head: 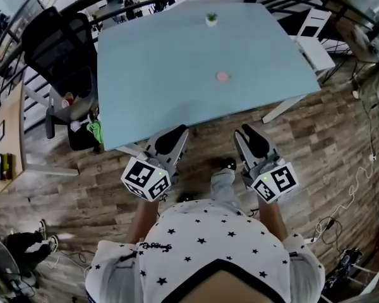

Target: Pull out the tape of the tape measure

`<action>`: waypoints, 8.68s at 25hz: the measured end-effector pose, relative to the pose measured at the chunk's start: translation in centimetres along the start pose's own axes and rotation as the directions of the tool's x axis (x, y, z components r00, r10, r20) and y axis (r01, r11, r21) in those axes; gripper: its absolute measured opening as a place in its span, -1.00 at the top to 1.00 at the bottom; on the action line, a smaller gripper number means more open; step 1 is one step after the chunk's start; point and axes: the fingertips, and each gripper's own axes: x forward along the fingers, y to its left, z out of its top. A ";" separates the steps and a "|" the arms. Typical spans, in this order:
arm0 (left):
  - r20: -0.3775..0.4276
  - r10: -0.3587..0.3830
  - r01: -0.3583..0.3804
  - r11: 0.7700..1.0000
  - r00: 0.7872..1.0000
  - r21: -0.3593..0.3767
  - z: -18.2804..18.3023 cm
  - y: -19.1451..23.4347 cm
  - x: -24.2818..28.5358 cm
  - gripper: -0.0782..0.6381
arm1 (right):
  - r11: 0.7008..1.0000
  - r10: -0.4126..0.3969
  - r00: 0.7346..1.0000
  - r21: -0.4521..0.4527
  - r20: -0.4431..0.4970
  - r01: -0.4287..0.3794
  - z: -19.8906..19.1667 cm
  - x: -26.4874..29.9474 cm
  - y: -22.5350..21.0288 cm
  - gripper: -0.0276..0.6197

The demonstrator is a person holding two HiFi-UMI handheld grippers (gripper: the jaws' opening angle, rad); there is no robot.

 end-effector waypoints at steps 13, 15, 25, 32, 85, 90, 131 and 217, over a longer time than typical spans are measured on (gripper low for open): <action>-0.016 0.114 -0.114 0.993 0.993 -0.005 0.4 0.9 11.2 0.66 | 0.991 0.130 0.991 0.031 -0.032 -0.129 0.7 3.8 -11.8 0.60; -0.016 0.139 -0.139 0.990 0.990 -0.007 0.6 1.3 12.3 0.65 | 0.987 0.159 0.987 0.035 -0.038 -0.158 0.9 4.6 -13.1 0.60; -0.012 0.235 -0.235 0.972 0.972 -0.020 0.6 2.4 17.2 0.66 | 0.964 0.264 0.962 0.035 -0.074 -0.262 0.9 7.2 -18.1 0.54; -0.008 0.279 -0.279 0.960 0.960 -0.031 0.0 2.0 20.2 0.66 | 0.946 0.325 0.939 0.030 -0.109 -0.324 0.2 7.4 -20.9 0.51; -0.129 0.397 -0.411 0.905 0.909 -0.110 -1.9 16.6 22.3 0.65 | 0.845 0.317 0.617 -0.081 -0.721 -0.529 -23.3 23.9 -26.2 0.07; -0.127 0.400 -0.415 0.902 0.907 -0.117 -1.8 17.4 22.0 0.65 | 0.840 0.303 0.592 -0.084 -0.746 -0.536 -24.2 24.1 -26.3 0.08; -0.086 0.121 -0.140 0.954 0.989 -0.264 -1.1 7.8 26.5 0.43 | 0.799 0.340 0.885 -0.400 -0.318 -0.450 -4.7 16.7 -21.4 0.26; 0.079 -0.059 0.082 0.944 0.995 -0.319 2.0 -0.7 25.9 0.54 | 0.862 -0.001 0.989 -0.501 -0.150 -0.075 0.9 7.8 -27.0 0.91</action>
